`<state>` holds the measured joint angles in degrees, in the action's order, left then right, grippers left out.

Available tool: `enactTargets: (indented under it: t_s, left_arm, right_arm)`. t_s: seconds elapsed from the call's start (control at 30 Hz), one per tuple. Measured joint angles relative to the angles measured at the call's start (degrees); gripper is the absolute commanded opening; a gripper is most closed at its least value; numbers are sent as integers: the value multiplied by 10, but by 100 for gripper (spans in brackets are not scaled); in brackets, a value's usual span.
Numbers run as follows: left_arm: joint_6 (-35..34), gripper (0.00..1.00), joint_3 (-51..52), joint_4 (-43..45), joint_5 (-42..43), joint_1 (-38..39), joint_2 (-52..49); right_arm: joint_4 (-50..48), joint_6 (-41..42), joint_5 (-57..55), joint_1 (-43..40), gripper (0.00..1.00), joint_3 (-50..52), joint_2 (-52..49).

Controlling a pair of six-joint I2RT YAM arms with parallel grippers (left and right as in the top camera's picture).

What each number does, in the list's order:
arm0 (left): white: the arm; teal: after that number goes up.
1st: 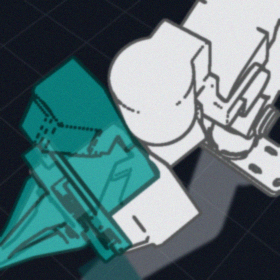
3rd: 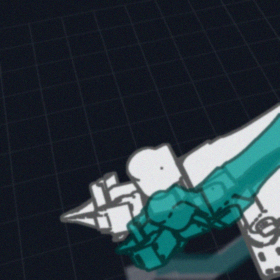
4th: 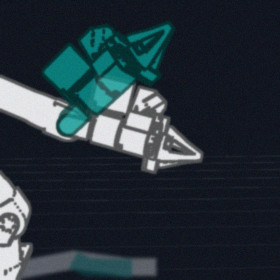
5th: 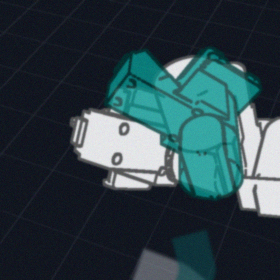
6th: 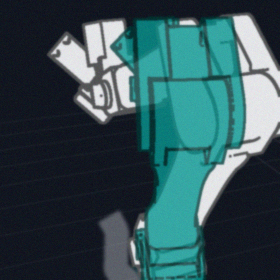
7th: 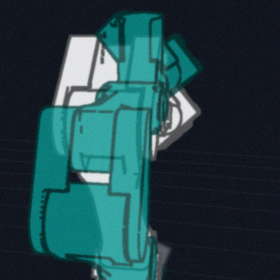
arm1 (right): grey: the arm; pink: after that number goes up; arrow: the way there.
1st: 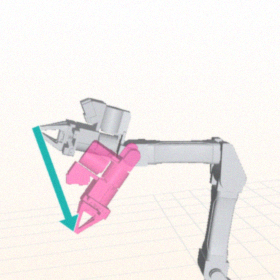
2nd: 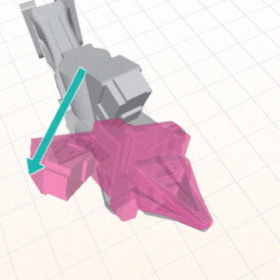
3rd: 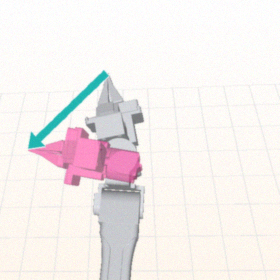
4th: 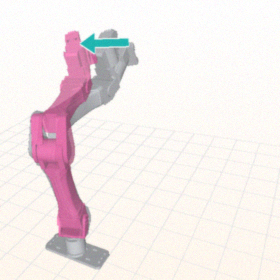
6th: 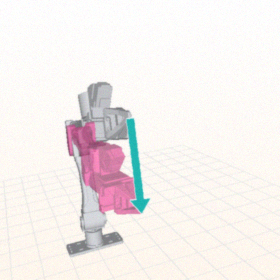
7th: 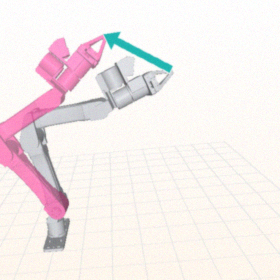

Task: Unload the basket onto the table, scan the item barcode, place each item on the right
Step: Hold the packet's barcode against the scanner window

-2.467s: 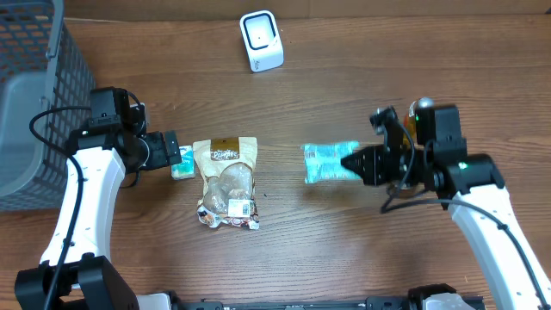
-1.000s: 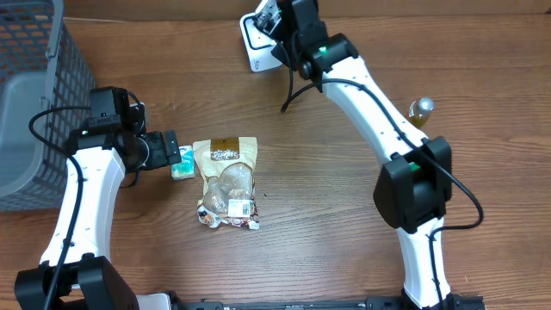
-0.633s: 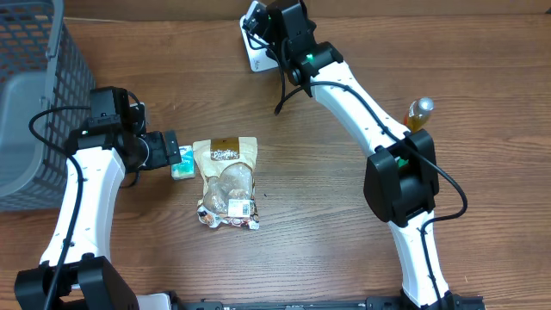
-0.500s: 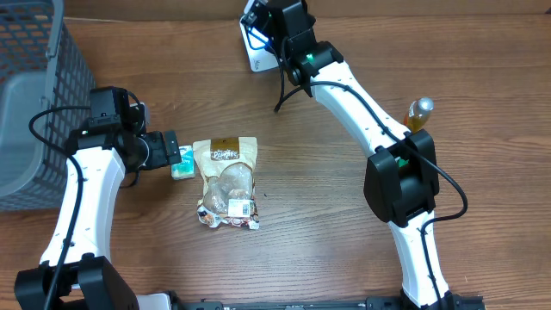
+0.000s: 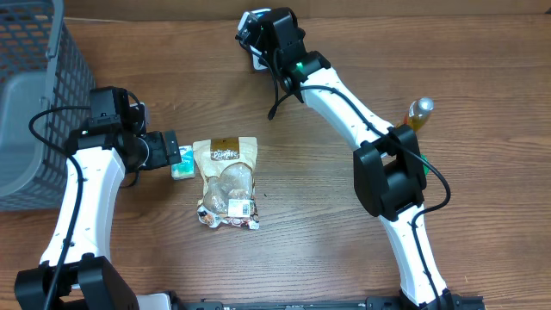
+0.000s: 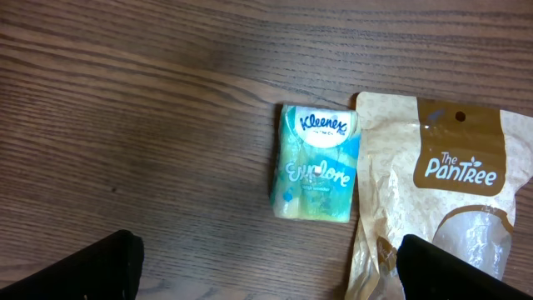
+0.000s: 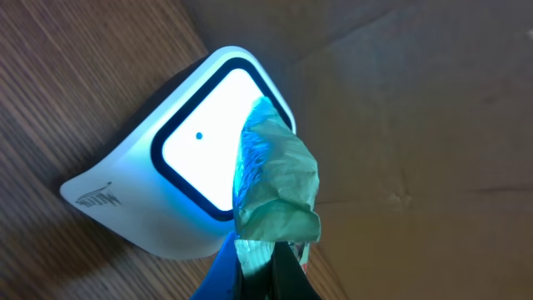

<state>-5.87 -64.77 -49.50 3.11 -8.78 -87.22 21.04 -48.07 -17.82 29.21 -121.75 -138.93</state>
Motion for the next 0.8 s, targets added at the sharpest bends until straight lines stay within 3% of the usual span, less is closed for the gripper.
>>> enactTargets:
  t_s: [0.8]
  left_arm:
    - [0,99,0,0,0,0,0]
  right_arm:
    - [58,0,-5,48,4,0,0]
